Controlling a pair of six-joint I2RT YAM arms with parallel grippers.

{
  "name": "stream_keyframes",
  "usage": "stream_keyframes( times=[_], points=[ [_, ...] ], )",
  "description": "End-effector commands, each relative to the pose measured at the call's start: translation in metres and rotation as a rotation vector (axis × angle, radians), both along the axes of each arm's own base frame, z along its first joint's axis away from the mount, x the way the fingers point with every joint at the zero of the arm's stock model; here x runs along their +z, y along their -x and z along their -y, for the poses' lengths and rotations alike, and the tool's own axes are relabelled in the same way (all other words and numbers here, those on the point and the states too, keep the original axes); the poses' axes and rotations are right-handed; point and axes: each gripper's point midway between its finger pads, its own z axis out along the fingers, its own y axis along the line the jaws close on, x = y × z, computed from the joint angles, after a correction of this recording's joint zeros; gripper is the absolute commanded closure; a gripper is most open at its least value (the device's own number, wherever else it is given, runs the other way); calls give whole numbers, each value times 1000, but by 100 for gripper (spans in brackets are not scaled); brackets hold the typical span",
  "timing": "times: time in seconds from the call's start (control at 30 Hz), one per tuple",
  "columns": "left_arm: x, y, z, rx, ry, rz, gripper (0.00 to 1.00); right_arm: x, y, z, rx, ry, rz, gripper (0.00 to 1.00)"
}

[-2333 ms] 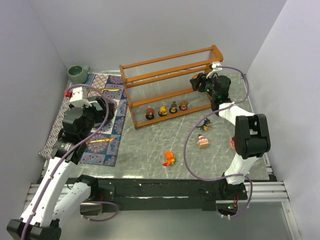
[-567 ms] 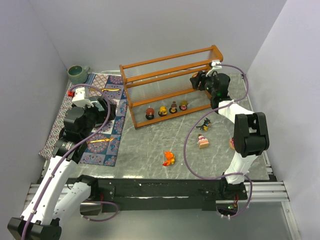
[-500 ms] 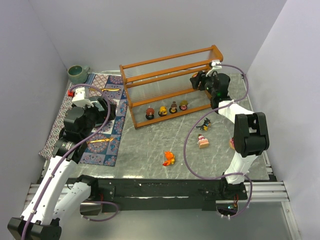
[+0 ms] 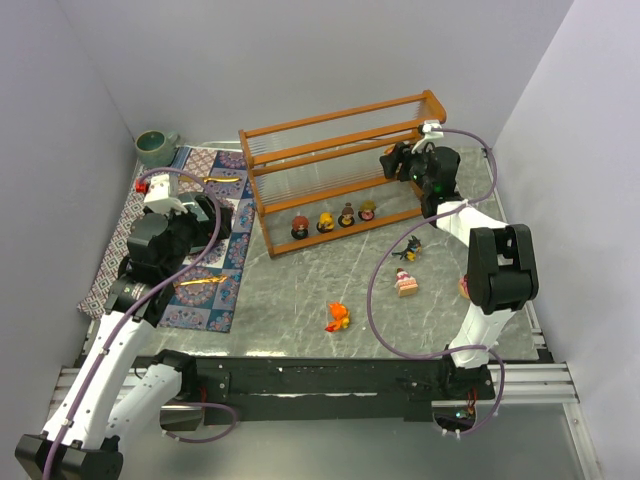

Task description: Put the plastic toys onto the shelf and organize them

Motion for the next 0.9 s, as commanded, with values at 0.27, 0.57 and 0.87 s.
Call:
stream_keyframes(
  times=[0.27, 0.57, 0.87],
  points=[
    [11, -3, 3, -15, 16, 41, 1, 15, -8, 3, -12, 7, 56, 28],
    [11, -3, 3, -16, 16, 41, 1, 16, -7, 4, -14, 5, 59, 27],
    [12, -3, 3, -18, 17, 44, 1, 16, -7, 6, -26, 6, 60, 22]
  ],
)
